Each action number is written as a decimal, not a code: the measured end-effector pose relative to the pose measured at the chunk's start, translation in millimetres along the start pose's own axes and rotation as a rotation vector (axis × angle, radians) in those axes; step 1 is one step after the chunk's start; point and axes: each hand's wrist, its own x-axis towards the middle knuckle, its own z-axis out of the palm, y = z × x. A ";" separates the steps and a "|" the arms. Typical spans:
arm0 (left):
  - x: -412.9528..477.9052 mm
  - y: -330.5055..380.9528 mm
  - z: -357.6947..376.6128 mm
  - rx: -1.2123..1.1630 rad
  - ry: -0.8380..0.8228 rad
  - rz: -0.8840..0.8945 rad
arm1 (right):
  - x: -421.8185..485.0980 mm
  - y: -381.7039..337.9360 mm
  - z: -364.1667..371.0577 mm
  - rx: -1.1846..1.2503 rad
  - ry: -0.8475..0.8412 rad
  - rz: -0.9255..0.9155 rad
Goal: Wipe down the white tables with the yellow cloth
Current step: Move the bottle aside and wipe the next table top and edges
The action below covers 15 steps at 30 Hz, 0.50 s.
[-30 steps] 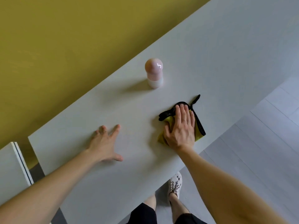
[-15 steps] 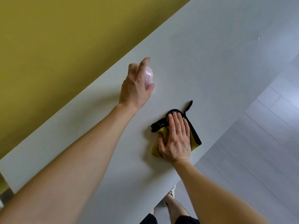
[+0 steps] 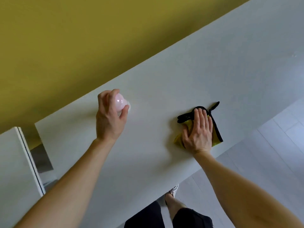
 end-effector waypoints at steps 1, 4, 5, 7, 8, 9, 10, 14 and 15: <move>-11.3 -13.0 -7.0 0.012 0.008 -0.031 | 1.5 2.3 0.1 -0.018 -0.014 -0.003; -31.7 -42.3 -26.0 0.020 0.053 -0.126 | -3.1 -2.7 -1.4 -0.055 -0.052 0.009; -32.4 -49.6 -33.1 0.027 0.074 -0.151 | -9.7 -15.4 -0.4 -0.053 -0.065 -0.026; -29.6 -63.5 -47.4 0.055 0.086 -0.184 | -33.1 -58.1 8.5 0.002 -0.127 -0.211; -26.7 -69.7 -53.8 0.071 0.083 -0.193 | -49.6 -85.3 17.3 0.046 -0.177 -0.338; -23.7 -75.7 -58.9 0.087 0.076 -0.197 | -67.8 -113.6 27.2 0.090 -0.225 -0.447; -21.3 -80.5 -62.2 0.096 0.061 -0.201 | -84.9 -140.1 37.9 0.128 -0.259 -0.526; -20.4 -85.8 -63.6 0.168 0.023 -0.219 | -110.2 -188.0 65.0 0.192 -0.273 -0.614; -21.9 -81.8 -63.2 0.247 0.045 -0.167 | -105.6 -183.6 65.9 0.196 -0.275 -0.643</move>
